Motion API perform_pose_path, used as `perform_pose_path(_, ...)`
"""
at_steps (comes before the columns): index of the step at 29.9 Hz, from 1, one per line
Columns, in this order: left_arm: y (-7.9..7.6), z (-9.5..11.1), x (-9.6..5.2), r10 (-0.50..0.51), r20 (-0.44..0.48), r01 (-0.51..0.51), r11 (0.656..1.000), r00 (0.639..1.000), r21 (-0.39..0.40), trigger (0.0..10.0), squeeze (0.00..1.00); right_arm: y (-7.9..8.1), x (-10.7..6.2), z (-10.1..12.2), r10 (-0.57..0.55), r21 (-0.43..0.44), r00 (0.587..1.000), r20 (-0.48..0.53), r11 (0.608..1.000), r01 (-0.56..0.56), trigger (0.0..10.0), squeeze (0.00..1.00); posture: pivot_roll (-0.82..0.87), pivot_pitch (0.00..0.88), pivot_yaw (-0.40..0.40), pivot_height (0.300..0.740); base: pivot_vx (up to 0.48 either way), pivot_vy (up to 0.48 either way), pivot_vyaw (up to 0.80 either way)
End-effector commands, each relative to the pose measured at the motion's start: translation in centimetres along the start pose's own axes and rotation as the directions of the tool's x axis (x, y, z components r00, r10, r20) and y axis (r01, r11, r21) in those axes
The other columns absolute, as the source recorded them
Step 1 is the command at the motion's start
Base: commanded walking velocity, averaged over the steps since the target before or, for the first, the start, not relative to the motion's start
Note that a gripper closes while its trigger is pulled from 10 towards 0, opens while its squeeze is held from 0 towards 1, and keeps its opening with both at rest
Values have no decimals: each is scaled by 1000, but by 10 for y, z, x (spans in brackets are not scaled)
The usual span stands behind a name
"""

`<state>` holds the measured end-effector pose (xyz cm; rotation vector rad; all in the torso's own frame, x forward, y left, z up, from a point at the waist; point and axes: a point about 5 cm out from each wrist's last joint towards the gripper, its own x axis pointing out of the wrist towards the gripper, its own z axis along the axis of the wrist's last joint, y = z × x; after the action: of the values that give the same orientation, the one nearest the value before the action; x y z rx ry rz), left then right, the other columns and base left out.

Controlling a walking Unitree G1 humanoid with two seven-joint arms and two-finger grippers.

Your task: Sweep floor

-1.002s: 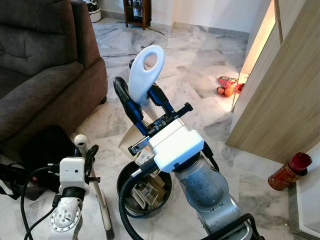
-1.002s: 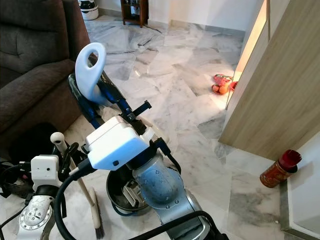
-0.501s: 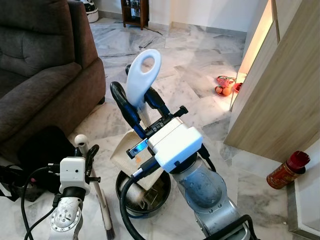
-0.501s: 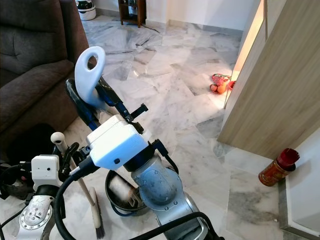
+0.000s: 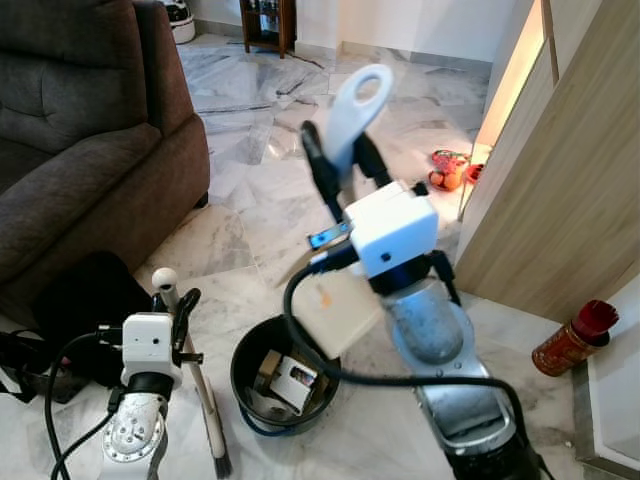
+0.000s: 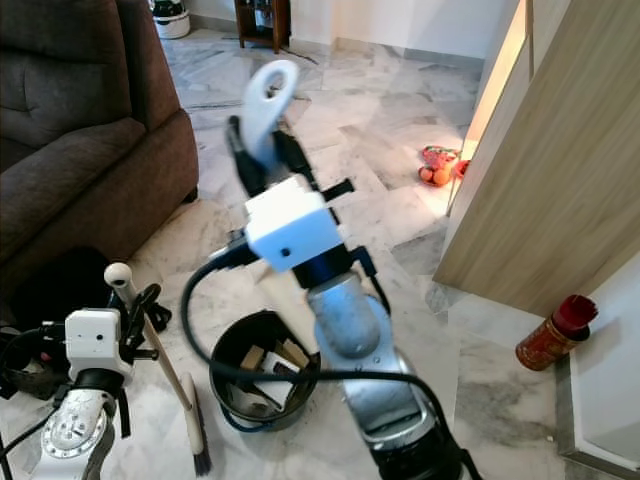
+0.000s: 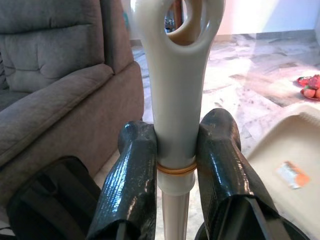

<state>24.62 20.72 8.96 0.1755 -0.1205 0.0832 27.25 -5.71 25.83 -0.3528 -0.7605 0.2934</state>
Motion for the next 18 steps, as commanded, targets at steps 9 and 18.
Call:
perform_pose_path(9,0,7,2,-7,46,6,1000,999,9,10000,0,-39,-5,-25,-170,-155,984,-44,975,162,10000,0,105,112,-4,740,0,0,0)
perform_pose_path(18,0,7,0,-13,43,13,1000,999,7,10000,0,-52,-43,-80,-278,-118,923,-267,960,255,10000,0,109,108,-6,740,0,0,0)
